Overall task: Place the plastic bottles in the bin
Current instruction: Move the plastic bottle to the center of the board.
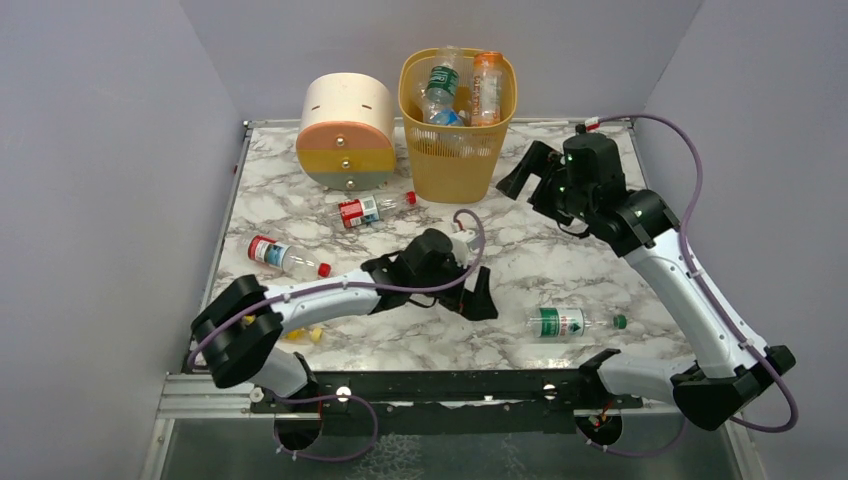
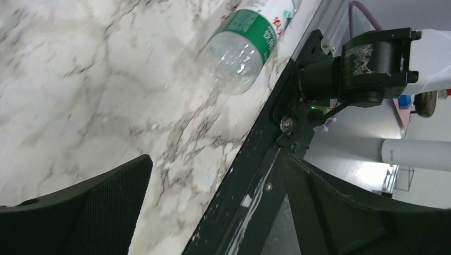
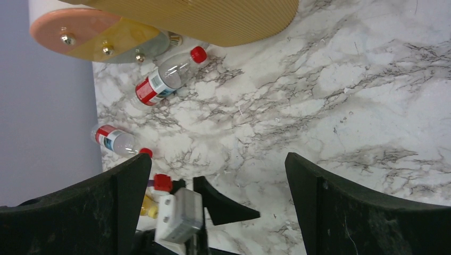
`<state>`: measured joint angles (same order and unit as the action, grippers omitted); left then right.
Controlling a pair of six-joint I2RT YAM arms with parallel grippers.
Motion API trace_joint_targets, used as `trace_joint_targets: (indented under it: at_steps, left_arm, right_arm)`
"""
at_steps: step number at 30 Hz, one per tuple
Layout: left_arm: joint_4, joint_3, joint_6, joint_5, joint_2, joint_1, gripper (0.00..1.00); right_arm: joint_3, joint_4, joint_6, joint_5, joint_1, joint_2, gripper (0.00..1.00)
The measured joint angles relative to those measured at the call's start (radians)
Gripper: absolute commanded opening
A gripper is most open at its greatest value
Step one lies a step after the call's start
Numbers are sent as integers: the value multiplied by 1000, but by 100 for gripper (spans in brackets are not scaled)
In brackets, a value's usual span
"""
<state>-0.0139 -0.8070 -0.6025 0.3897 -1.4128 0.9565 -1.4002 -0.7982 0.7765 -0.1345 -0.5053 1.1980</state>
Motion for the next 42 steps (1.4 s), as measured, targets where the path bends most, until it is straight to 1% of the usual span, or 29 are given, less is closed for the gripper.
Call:
trace_joint_targets:
  at_steps: [6,10,14,21,33,35,38,41,42]
  left_arm:
    - [-122,-111,118,3,-196,81,99]
    - [-148,-210,198,2,-340,124,99]
    - [-158,-296,276,-10,-464,160,99]
    - [-151,-392,373,-38,-562,202,99]
    - [-149,-514,444,-47,-682,232,99]
    - [-155,-523,455,-52,-694,235,96]
    - [-155,-524,462,-77,-695,243,84]
    - [-148,-524,466,-108,-695,248,68]
    - [-148,-522,466,-119,-695,248,66]
  right_arm:
    - [-81,-26,18,-9,0,-25,99]
    - [-132,-35,18,-9,0,-61,99]
    - [-141,-43,17,-8,0,-95,99]
    - [-140,-62,16,-6,0,-99,99]
    - [-123,-59,0,4,0,-99,99]
    - [-114,-58,-2,8,0,-99,99]
    - [-101,-57,-4,11,0,-99,100]
    - [-94,-56,-7,14,0,-99,99]
    - [-93,-56,-8,16,0,-99,99]
